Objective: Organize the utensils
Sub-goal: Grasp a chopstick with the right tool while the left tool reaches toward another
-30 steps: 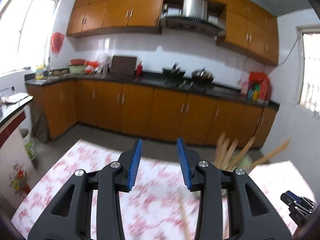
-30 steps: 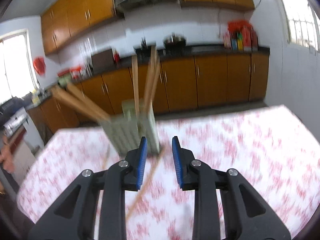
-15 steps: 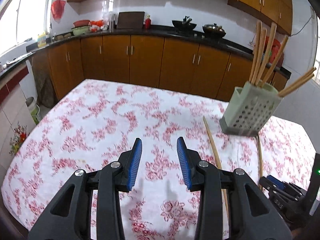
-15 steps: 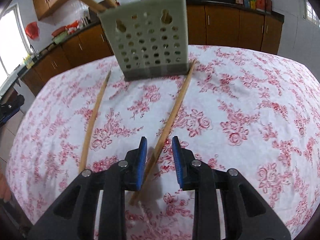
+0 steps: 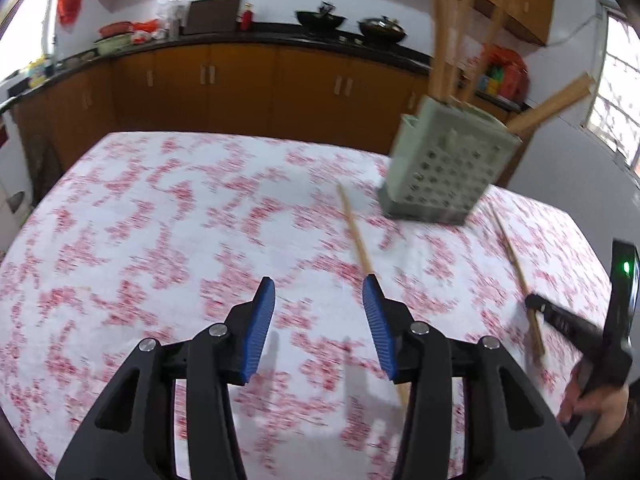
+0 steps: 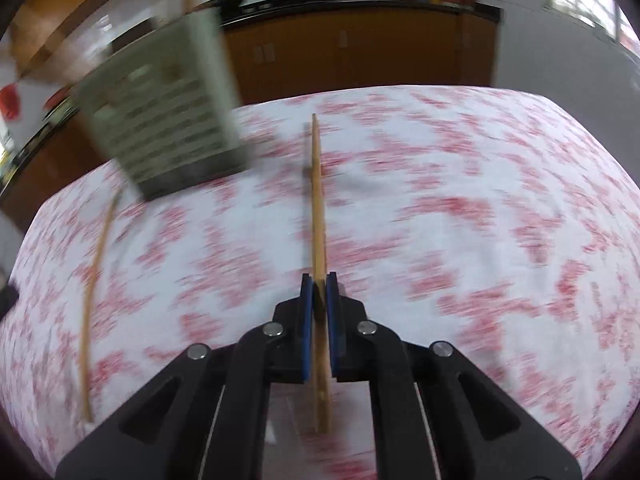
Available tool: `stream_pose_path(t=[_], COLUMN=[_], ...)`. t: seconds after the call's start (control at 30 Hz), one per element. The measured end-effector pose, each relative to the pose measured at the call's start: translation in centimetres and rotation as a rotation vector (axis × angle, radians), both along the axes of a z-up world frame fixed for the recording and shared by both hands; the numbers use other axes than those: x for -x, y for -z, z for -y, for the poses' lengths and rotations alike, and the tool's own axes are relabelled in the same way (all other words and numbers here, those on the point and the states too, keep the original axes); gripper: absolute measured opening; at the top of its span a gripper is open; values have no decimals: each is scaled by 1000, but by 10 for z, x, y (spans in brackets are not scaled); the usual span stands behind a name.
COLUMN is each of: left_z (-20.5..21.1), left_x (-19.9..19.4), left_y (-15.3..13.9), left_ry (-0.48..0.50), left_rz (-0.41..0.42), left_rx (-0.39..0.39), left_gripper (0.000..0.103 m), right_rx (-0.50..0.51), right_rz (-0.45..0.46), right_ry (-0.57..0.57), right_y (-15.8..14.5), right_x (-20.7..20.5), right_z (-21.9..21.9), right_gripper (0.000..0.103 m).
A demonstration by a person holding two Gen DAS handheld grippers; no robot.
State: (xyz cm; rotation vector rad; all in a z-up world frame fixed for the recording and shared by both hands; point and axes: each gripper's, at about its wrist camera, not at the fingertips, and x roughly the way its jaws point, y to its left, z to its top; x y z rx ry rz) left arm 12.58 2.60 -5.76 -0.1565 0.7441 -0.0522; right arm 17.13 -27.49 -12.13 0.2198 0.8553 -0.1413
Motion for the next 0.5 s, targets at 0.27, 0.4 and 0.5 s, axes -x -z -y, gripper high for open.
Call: stream_pose_path(t=[0.27, 0.4, 0.5], left_z=[41, 56, 59], left_x=[-8, -13, -18], left_y=[21, 31, 39], left_ry=[71, 67, 51], left_rz=[-70, -106, -131], left_rx=[-37, -75, -106], left_gripper=[48, 48, 39], right_rx=[-30, -24, -10], right_rz=[7, 8, 7], right_ry=[43, 0, -36], right_y=[4, 2, 1], right_x=[6, 10, 10], right_z=[36, 27, 19], right_gripper=[8, 8, 8])
